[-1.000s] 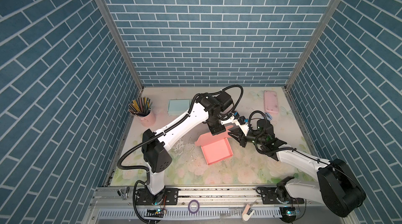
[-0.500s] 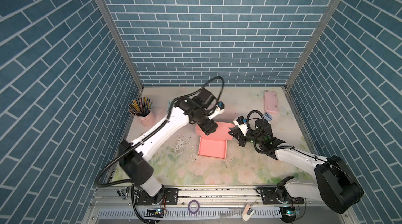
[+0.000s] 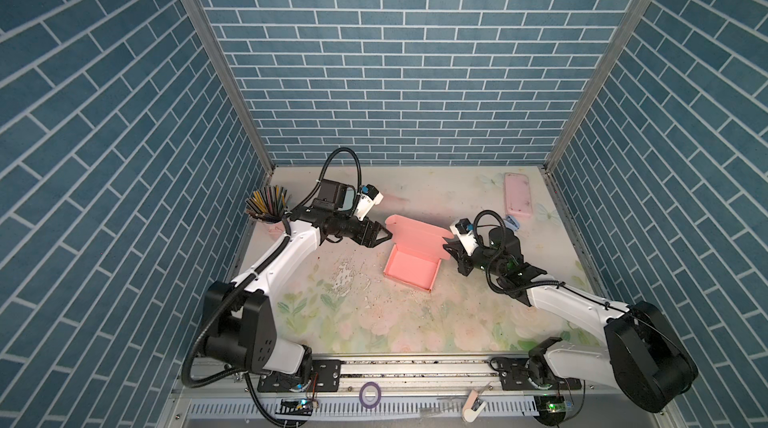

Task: Fold the paper box

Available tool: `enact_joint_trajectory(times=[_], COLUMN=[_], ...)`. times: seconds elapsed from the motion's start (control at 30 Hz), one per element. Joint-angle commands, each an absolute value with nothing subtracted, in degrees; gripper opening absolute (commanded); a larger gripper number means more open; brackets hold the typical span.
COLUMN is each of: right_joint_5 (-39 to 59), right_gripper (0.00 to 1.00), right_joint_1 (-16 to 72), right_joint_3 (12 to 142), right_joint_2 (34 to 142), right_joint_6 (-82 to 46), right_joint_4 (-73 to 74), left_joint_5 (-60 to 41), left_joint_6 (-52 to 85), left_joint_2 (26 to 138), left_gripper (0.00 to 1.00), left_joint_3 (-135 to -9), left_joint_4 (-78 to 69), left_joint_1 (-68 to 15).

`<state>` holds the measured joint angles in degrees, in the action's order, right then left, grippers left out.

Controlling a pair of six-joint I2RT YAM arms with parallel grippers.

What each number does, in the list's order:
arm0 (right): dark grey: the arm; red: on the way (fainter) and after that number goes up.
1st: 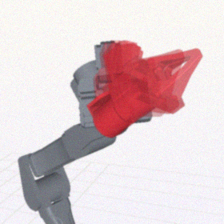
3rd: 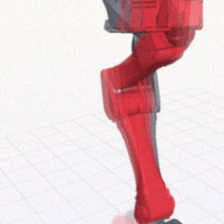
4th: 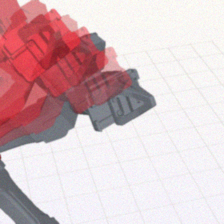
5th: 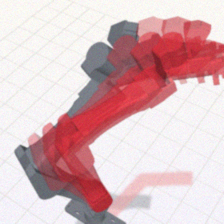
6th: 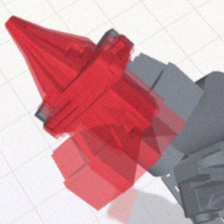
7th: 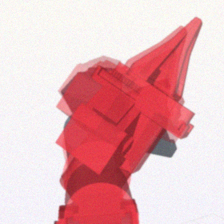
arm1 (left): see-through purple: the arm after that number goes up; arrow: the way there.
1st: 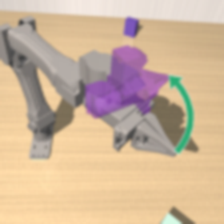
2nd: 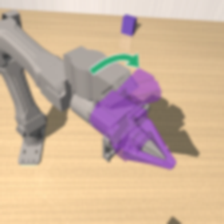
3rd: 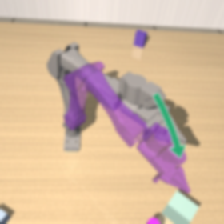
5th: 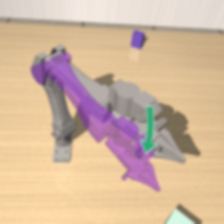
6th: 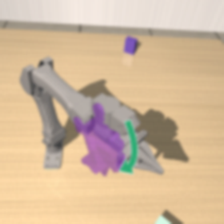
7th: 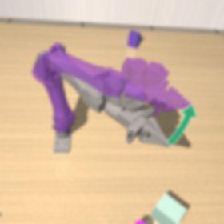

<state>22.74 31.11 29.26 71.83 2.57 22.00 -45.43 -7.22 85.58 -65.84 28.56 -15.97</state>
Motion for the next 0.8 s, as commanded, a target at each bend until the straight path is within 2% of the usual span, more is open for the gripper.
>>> enact_joint_trajectory(times=[0.0,0.2,0.4,0.6,0.77], right_joint_5=[21.71,21.27,18.93,18.65,18.63], right_gripper=[0.09,0.17,0.21,0.15,0.11], right_joint_1=[31.20,31.20,31.17,31.21,31.20], right_joint_3=[31.35,31.69,31.20,30.50,30.92], right_joint_2=[73.02,74.16,73.09,72.41,72.51], right_joint_6=[5.46,5.13,4.74,4.55,4.83], right_joint_4=[21.24,22.05,22.50,23.47,22.54], left_joint_5=[-52.78,-52.95,-52.69,-51.77,-50.03], left_joint_6=[-7.82,-6.70,-7.43,-7.75,-11.84], left_joint_2=[87.98,93.78,97.04,100.30,102.97], left_gripper=[0.76,0.75,0.74,0.73,0.72], left_joint_3=[-67.23,-67.50,-67.80,-70.22,-75.19], left_joint_4=[20.97,16.65,15.70,14.54,20.74], left_joint_1=[-13.78,-13.45,-13.71,-14.81,-15.47])
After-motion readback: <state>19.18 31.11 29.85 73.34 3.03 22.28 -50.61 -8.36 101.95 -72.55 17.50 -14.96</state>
